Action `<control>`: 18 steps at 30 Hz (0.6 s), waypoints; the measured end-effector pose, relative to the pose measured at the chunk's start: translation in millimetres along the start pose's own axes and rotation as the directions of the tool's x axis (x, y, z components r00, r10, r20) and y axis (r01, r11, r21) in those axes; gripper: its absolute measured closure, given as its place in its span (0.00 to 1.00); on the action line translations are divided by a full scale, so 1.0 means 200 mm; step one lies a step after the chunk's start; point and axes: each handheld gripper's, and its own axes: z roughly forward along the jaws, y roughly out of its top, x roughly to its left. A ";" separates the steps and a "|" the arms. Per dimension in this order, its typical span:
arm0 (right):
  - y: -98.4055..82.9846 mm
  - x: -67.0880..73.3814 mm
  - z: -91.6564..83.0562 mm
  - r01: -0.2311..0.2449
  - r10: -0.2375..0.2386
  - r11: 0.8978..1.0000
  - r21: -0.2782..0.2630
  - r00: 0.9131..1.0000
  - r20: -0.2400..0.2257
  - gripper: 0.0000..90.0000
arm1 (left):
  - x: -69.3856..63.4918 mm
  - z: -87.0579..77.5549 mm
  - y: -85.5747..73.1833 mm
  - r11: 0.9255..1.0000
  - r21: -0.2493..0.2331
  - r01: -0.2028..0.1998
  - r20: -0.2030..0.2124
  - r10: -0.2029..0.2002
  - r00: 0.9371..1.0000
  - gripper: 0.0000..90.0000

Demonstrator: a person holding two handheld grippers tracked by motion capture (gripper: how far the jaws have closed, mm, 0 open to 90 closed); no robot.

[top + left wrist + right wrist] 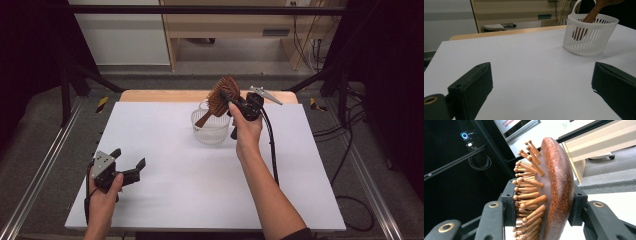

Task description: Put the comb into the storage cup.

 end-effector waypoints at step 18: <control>-0.04 -0.04 0.01 -0.030 0.030 1.000 -0.001 1.000 0.005 0.58 | 0.00 0.00 0.00 1.000 0.000 -0.001 0.003 0.001 1.000 0.04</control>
